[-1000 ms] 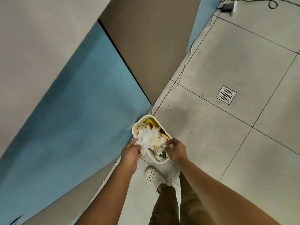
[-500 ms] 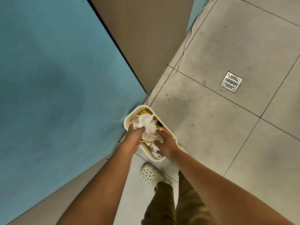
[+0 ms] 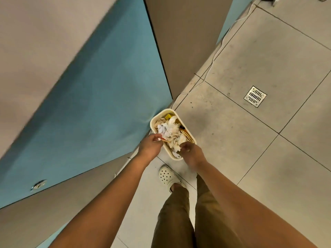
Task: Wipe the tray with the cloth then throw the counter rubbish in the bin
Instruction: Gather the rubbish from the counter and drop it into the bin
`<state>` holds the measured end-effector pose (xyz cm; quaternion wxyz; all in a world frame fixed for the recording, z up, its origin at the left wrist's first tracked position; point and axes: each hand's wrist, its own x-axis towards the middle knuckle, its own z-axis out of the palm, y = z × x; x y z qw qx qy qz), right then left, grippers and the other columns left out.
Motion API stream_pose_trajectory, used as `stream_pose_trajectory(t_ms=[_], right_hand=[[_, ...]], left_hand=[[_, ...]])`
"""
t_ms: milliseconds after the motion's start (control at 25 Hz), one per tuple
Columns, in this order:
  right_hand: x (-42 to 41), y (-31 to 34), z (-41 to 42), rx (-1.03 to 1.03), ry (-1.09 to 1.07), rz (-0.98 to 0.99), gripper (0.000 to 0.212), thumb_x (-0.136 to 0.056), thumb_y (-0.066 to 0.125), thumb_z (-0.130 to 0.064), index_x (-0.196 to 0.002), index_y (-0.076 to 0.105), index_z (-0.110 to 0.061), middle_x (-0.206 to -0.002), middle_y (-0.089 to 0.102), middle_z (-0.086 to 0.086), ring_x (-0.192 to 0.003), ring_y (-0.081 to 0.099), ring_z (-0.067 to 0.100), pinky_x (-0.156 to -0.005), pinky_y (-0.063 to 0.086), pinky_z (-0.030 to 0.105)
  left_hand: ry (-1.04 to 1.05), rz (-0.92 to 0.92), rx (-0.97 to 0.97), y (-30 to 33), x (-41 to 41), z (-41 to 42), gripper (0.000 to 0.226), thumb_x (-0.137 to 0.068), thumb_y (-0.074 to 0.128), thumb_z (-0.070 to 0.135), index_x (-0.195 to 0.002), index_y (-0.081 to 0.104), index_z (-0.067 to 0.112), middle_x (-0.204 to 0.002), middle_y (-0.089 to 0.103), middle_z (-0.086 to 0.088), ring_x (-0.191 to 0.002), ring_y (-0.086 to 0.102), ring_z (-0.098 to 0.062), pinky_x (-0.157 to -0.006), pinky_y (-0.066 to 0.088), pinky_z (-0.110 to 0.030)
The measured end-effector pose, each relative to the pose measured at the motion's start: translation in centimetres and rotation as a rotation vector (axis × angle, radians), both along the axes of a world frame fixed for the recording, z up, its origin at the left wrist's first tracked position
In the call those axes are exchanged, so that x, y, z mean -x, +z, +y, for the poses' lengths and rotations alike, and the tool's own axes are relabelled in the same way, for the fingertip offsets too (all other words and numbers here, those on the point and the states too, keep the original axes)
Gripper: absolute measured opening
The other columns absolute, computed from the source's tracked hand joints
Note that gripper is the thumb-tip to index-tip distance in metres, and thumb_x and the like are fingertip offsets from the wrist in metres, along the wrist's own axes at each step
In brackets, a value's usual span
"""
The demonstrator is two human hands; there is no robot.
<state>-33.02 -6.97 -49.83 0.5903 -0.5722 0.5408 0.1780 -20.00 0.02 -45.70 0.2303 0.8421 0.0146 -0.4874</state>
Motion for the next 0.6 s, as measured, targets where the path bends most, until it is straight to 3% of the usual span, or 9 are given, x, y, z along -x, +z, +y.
stream_pose_trajectory(t_ms=[80, 160, 240, 320, 360, 520, 600], right_hand=[[-0.6, 4.1, -0.5, 0.069, 0.019, -0.066, 0.022, -0.091, 0.048, -0.01, -0.108, 0.062, -0.009, -0.116, 0.061, 0.013, -0.109, 0.057, 0.032, -0.096, 0.046, 0.038], [-1.5, 9.4, -1.9, 0.148, 0.002, -0.214, 0.018, -0.089, 0.051, -0.007, -0.1, 0.064, -0.014, -0.105, 0.064, 0.009, -0.1, 0.061, 0.034, -0.092, 0.049, 0.042], [-2.1, 15.5, -3.9, 0.198, -0.039, -0.381, 0.019, -0.088, 0.053, -0.003, -0.096, 0.062, -0.018, -0.094, 0.062, 0.001, -0.083, 0.062, 0.029, -0.079, 0.054, 0.029], [-2.6, 21.5, -6.1, 0.251, 0.002, -0.503, 0.023, -0.089, 0.052, 0.0, -0.103, 0.059, -0.017, -0.093, 0.057, -0.004, -0.071, 0.054, 0.011, -0.058, 0.044, 0.005], [-2.6, 24.0, -7.0, 0.274, 0.037, -0.544, 0.024, -0.089, 0.052, -0.001, -0.105, 0.059, -0.017, -0.094, 0.056, -0.005, -0.071, 0.051, 0.004, -0.055, 0.04, 0.001], [-3.9, 34.5, -8.1, 0.378, 0.141, -0.72, 0.022, -0.089, 0.053, -0.003, -0.103, 0.06, -0.017, -0.091, 0.057, -0.013, -0.078, 0.052, -0.003, -0.062, 0.04, -0.001], [-5.3, 39.0, -8.2, 0.432, 0.205, -0.816, 0.022, -0.088, 0.053, -0.002, -0.098, 0.061, -0.021, -0.089, 0.058, -0.015, -0.074, 0.052, 0.0, -0.068, 0.043, 0.009]], left_hand=[[-0.003, -0.012, 0.065, 4.0, -0.2, -1.0, 0.031, -0.089, 0.054, 0.011, -0.118, 0.06, 0.014, -0.121, 0.06, -0.005, -0.097, 0.058, -0.018, -0.078, 0.045, -0.024], [-0.005, -0.014, 0.157, 9.0, -0.1, -1.8, 0.03, -0.088, 0.053, 0.008, -0.117, 0.061, 0.013, -0.114, 0.062, -0.008, -0.083, 0.057, -0.015, -0.07, 0.044, -0.021], [-0.021, 0.001, 0.275, 14.5, 0.2, -2.2, 0.03, -0.087, 0.053, 0.005, -0.114, 0.061, 0.013, -0.107, 0.064, -0.009, -0.073, 0.053, -0.01, -0.062, 0.042, -0.019], [-0.079, 0.016, 0.38, 20.3, 0.1, -2.3, 0.03, -0.088, 0.052, 0.003, -0.115, 0.06, 0.014, -0.093, 0.062, 0.002, -0.075, 0.054, -0.006, -0.062, 0.043, -0.016], [-0.115, 0.007, 0.418, 23.0, 0.1, -2.5, 0.031, -0.088, 0.053, 0.003, -0.114, 0.06, 0.016, -0.089, 0.059, 0.008, -0.076, 0.054, -0.002, -0.063, 0.043, -0.014], [-0.124, -0.09, 0.609, 34.6, -0.5, -2.0, 0.03, -0.088, 0.053, 0.001, -0.11, 0.058, 0.02, -0.087, 0.056, 0.011, -0.078, 0.053, 0.0, -0.067, 0.043, -0.019], [-0.079, -0.134, 0.694, 39.1, -0.8, -1.3, 0.029, -0.088, 0.053, -0.001, -0.108, 0.058, 0.02, -0.088, 0.057, 0.01, -0.078, 0.055, -0.001, -0.069, 0.045, -0.02]])
